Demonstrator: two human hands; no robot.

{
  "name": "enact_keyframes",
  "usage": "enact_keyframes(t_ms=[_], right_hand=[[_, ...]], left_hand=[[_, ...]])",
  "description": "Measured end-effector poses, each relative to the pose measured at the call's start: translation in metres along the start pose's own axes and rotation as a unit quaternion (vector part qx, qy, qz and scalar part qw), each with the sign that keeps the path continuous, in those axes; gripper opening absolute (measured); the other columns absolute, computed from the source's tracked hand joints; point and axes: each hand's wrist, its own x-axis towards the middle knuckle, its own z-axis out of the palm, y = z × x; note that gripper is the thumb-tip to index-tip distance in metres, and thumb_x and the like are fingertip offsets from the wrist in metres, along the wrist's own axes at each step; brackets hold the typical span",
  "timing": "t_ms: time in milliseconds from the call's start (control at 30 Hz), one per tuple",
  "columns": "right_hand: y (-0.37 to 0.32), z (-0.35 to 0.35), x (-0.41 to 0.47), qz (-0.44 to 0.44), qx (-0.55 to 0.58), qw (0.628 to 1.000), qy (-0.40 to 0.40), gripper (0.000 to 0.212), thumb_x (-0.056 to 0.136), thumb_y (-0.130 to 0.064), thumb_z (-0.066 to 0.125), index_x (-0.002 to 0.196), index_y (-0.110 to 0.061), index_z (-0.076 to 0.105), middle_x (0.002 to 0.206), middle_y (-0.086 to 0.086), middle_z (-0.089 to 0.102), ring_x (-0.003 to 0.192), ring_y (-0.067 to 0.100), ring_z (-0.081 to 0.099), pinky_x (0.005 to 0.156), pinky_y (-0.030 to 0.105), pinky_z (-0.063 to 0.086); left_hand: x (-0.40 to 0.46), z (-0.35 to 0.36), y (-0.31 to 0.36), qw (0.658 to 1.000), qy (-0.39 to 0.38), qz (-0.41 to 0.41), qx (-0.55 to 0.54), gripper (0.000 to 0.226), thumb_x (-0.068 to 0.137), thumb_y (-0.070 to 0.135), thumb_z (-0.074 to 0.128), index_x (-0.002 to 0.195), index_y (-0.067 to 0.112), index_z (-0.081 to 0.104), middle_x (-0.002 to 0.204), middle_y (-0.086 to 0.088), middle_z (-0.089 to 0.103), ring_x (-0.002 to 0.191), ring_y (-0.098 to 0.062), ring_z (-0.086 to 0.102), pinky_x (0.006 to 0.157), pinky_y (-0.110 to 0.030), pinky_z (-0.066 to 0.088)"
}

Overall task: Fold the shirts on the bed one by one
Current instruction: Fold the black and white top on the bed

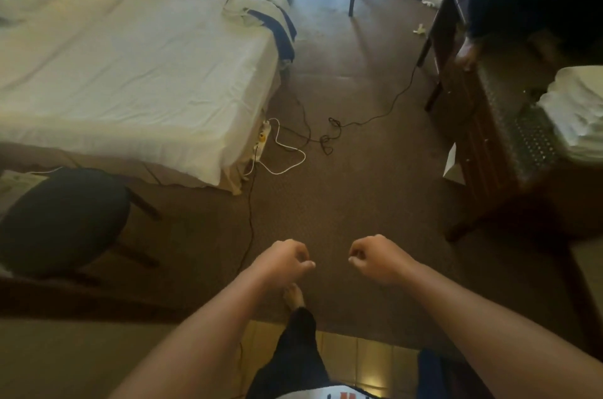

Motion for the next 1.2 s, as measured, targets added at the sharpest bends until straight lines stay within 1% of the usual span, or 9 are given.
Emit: enact_keyframes(t_ms=[233, 333, 500, 567, 667, 733, 867, 1067, 1200], right_hand=[[-0.02, -0.095, 0.137, 0.02, 0.033, 0.999, 0.029, 0.015, 0.097, -0.033, 0.06, 0.101, -0.025, 0.072, 0.091, -0.007, 0.07, 0.084, 0.01, 0.069, 0.08, 0.035, 0.06], [-0.044, -0.143, 0.194, 0.009, 0.051, 0.997, 0.06, 0.018, 0.097, -0.034, 0.059, 0.101, -0.023, 0.073, 0.093, -0.009, 0.069, 0.085, 0.009, 0.066, 0.082, 0.039, 0.059], [-0.075, -0.212, 0.275, -0.013, 0.073, 0.994, 0.077, 0.013, 0.097, -0.036, 0.059, 0.096, -0.028, 0.07, 0.085, -0.006, 0.069, 0.073, 0.014, 0.068, 0.072, 0.043, 0.061], [-0.083, -0.237, 0.309, -0.02, 0.074, 0.994, 0.078, 0.012, 0.096, -0.036, 0.06, 0.094, -0.029, 0.069, 0.083, -0.005, 0.07, 0.073, 0.015, 0.069, 0.071, 0.044, 0.061], [-0.089, -0.273, 0.362, -0.033, 0.072, 0.994, 0.078, 0.011, 0.097, -0.035, 0.061, 0.093, -0.03, 0.069, 0.084, -0.006, 0.07, 0.076, 0.014, 0.069, 0.075, 0.041, 0.061], [-0.091, -0.299, 0.4, -0.039, 0.066, 0.994, 0.077, 0.01, 0.096, -0.034, 0.061, 0.094, -0.03, 0.07, 0.085, -0.008, 0.069, 0.079, 0.012, 0.069, 0.077, 0.039, 0.061], [-0.09, -0.357, 0.482, -0.042, 0.054, 0.996, 0.063, 0.012, 0.096, -0.035, 0.061, 0.093, -0.029, 0.071, 0.087, -0.009, 0.07, 0.08, 0.01, 0.068, 0.078, 0.039, 0.061], [-0.111, -0.462, 0.6, -0.07, 0.014, 0.996, 0.05, 0.013, 0.097, -0.035, 0.061, 0.097, -0.027, 0.071, 0.093, -0.008, 0.069, 0.085, 0.008, 0.066, 0.081, 0.036, 0.06], [-0.138, -0.511, 0.671, -0.091, -0.013, 0.995, 0.041, 0.013, 0.098, -0.032, 0.061, 0.095, -0.025, 0.072, 0.09, -0.007, 0.07, 0.081, 0.007, 0.067, 0.078, 0.033, 0.06]], left_hand=[[0.124, -0.118, 0.002, 0.999, 0.012, 0.017, -0.028, 0.028, 0.097, 0.045, 0.061, 0.116, 0.026, 0.069, 0.11, 0.005, 0.068, 0.098, -0.009, 0.065, 0.091, -0.038, 0.057], [0.173, -0.183, 0.004, 0.998, 0.043, 0.023, -0.036, 0.029, 0.097, 0.045, 0.062, 0.115, 0.024, 0.07, 0.111, 0.004, 0.069, 0.1, -0.01, 0.065, 0.09, -0.036, 0.057], [0.246, -0.273, 0.012, 0.995, 0.085, 0.043, -0.031, 0.024, 0.097, 0.044, 0.063, 0.106, 0.025, 0.073, 0.103, 0.007, 0.068, 0.092, -0.004, 0.063, 0.075, -0.024, 0.049], [0.274, -0.303, 0.016, 0.994, 0.094, 0.052, -0.03, 0.021, 0.097, 0.044, 0.064, 0.103, 0.026, 0.072, 0.1, 0.008, 0.068, 0.091, -0.004, 0.061, 0.072, -0.023, 0.045], [0.317, -0.348, 0.024, 0.995, 0.087, 0.051, -0.006, 0.022, 0.096, 0.042, 0.064, 0.103, 0.023, 0.073, 0.098, 0.008, 0.068, 0.091, -0.008, 0.063, 0.074, -0.027, 0.05], [0.352, -0.382, 0.031, 0.996, 0.084, 0.041, 0.015, 0.023, 0.096, 0.042, 0.065, 0.106, 0.022, 0.073, 0.099, 0.007, 0.069, 0.092, -0.01, 0.065, 0.08, -0.032, 0.056], [0.426, -0.451, 0.04, 0.995, 0.095, 0.023, 0.028, 0.022, 0.095, 0.041, 0.066, 0.103, 0.022, 0.073, 0.102, 0.003, 0.071, 0.093, -0.014, 0.067, 0.088, -0.04, 0.057], [0.507, -0.542, 0.046, 0.993, 0.111, -0.003, 0.026, 0.022, 0.097, 0.041, 0.063, 0.104, 0.022, 0.072, 0.103, 0.003, 0.071, 0.093, -0.014, 0.066, 0.085, -0.036, 0.056], [0.551, -0.587, 0.034, 0.99, 0.142, -0.018, -0.013, 0.02, 0.096, 0.043, 0.064, 0.099, 0.025, 0.072, 0.096, 0.005, 0.072, 0.086, -0.012, 0.067, 0.083, -0.04, 0.058]])
